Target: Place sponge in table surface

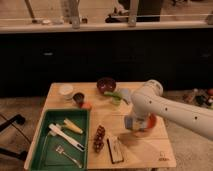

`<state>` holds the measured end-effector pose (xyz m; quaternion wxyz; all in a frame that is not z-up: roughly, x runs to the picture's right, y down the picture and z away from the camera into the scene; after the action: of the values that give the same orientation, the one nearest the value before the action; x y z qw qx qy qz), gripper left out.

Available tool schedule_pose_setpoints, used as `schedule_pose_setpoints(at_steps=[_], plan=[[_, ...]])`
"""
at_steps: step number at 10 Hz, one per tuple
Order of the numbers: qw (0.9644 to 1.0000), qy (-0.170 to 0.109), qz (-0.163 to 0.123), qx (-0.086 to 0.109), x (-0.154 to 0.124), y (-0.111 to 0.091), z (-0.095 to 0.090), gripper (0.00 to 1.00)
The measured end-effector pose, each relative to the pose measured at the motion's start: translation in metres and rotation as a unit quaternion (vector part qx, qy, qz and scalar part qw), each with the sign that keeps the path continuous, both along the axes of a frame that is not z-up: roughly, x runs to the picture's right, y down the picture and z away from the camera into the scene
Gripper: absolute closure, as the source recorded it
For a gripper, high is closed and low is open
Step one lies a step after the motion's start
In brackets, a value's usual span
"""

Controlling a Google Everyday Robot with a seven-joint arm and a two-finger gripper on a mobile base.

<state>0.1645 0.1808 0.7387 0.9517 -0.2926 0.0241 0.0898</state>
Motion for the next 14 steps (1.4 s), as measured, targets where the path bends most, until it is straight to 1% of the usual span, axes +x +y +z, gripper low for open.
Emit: schedule_pose_setpoints(at_steps=[3,5,7,8,10,12,14], plan=[[0.9997,0.013,0.021,0.002,0.004,0.027,-0.022,1.00],[0.9989,0.018,0.043,0.000,0.009,0.045,-0.030,1.00],[0.9979,0.014,0.062,-0.004,0.013,0.062,-0.026,1.00],[0.9978,0.011,0.066,-0.006,0.011,0.067,-0.023,1.00],[0.9970,0.003,0.076,-0.016,0.010,0.082,-0.016,1.00],[0.9968,-0.004,0.077,-0.023,0.007,0.090,-0.012,1.00],[0.9963,-0.004,0.082,-0.024,0.010,0.095,-0.009,1.00]])
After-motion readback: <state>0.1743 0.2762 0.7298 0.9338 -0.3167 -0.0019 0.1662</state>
